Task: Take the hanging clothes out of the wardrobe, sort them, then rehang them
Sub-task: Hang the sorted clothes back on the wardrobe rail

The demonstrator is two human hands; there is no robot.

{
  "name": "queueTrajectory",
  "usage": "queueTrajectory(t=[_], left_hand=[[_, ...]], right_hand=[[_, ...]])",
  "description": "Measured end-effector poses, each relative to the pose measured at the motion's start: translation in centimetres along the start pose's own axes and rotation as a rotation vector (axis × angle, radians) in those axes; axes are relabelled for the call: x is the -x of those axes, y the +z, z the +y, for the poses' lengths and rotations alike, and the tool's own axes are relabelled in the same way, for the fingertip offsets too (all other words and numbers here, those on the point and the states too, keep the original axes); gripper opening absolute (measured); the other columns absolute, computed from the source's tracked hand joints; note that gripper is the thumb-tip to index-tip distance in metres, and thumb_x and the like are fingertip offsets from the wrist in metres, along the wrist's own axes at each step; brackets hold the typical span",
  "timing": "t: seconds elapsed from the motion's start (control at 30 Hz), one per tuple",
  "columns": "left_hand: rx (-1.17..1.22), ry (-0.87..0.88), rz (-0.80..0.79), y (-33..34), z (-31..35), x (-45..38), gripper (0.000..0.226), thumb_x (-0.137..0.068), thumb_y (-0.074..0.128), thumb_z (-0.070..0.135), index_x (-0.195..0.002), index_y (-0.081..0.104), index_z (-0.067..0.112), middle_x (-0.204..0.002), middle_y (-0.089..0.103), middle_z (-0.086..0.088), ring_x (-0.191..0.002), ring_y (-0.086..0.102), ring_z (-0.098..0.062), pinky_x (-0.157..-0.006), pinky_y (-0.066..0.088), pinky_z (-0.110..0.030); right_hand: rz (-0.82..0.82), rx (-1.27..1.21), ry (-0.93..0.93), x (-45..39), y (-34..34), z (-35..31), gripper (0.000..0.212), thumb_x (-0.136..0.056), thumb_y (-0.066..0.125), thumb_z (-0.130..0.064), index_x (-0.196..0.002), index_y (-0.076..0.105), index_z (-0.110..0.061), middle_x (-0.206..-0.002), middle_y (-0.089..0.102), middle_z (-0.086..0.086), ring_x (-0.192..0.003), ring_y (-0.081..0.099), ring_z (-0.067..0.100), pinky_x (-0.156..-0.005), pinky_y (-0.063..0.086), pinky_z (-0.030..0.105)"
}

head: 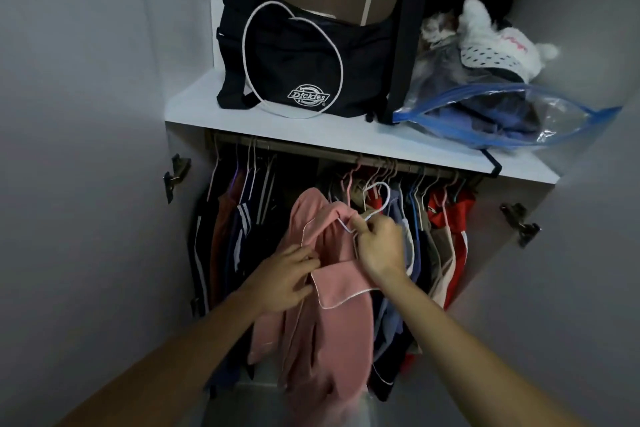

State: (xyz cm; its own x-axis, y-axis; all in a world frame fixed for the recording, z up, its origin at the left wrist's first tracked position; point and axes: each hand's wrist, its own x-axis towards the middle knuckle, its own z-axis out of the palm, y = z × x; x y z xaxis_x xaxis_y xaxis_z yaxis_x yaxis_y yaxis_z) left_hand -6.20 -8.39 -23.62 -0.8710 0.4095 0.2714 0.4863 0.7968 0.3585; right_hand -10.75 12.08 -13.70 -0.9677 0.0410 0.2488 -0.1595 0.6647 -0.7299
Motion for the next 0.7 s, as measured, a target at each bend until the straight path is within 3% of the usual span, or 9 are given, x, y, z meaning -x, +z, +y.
queueTrajectory(t=[0.13,0.23,0.33,0.5,0.6,0.7], left_hand=[[0.054,-0.054,-0.004,0.4,-4.8,-3.1,0.051,-0.097,0.065,0.019,-0.147,0.055,0.012,-0.159,0.043,0.001,-0.144,0.044,-0.017,-0.118,0.037,-0.031],[0.048,-0.071,-0.016,1.1,-8.3,-5.8,0.058,-0.099,0.065,0.021,-0.154,0.049,0.014,-0.162,0.038,0.004,-0.148,0.038,-0.013,-0.121,0.034,-0.033],[0.029,-0.091,-0.007,1.8,-11.2,-8.9,0.062,-0.099,0.067,0.024,-0.157,0.045,0.015,-0.162,0.038,0.006,-0.148,0.038,-0.011,-0.121,0.035,-0.034],[-0.001,-0.135,0.045,3.0,-15.2,-12.8,0.063,-0.096,0.071,0.026,-0.153,0.047,0.017,-0.155,0.044,0.004,-0.141,0.046,-0.015,-0.113,0.044,-0.041],[-0.038,-0.165,0.056,3.6,-16.4,-14.2,0.061,-0.093,0.069,0.026,-0.15,0.049,0.018,-0.151,0.046,0.004,-0.136,0.052,-0.02,-0.105,0.049,-0.044],[-0.095,-0.189,0.052,4.0,-17.0,-15.6,0.059,-0.093,0.067,0.025,-0.148,0.049,0.015,-0.149,0.047,0.0,-0.133,0.053,-0.023,-0.101,0.049,-0.04]], right_hand=[[0.016,-0.022,-0.03,-3.9,3.5,-0.5,0.049,-0.103,0.063,-0.029,-0.059,0.045,-0.018,-0.066,0.059,0.009,-0.065,0.056,0.029,-0.061,0.034,0.034],[-0.003,-0.007,-0.002,-7.4,5.6,0.1,0.046,-0.104,0.06,-0.033,-0.062,0.047,-0.017,-0.07,0.061,0.01,-0.075,0.06,0.037,-0.071,0.044,0.041],[-0.011,-0.007,-0.012,-11.2,7.4,0.9,0.043,-0.105,0.059,-0.033,-0.066,0.051,-0.015,-0.082,0.069,0.018,-0.087,0.066,0.04,-0.071,0.041,0.037],[-0.02,-0.035,-0.04,-16.4,9.8,1.3,0.034,-0.104,0.06,-0.034,-0.08,0.062,-0.011,-0.1,0.072,0.025,-0.101,0.068,0.044,-0.076,0.043,0.036],[-0.039,-0.054,-0.021,-18.3,11.1,1.6,0.035,-0.105,0.059,-0.036,-0.106,0.072,-0.004,-0.118,0.069,0.027,-0.112,0.065,0.046,-0.088,0.049,0.04],[-0.038,-0.06,-0.032,-20.0,12.4,2.2,0.037,-0.105,0.06,-0.036,-0.115,0.071,-0.002,-0.124,0.068,0.027,-0.117,0.063,0.046,-0.093,0.049,0.041]])
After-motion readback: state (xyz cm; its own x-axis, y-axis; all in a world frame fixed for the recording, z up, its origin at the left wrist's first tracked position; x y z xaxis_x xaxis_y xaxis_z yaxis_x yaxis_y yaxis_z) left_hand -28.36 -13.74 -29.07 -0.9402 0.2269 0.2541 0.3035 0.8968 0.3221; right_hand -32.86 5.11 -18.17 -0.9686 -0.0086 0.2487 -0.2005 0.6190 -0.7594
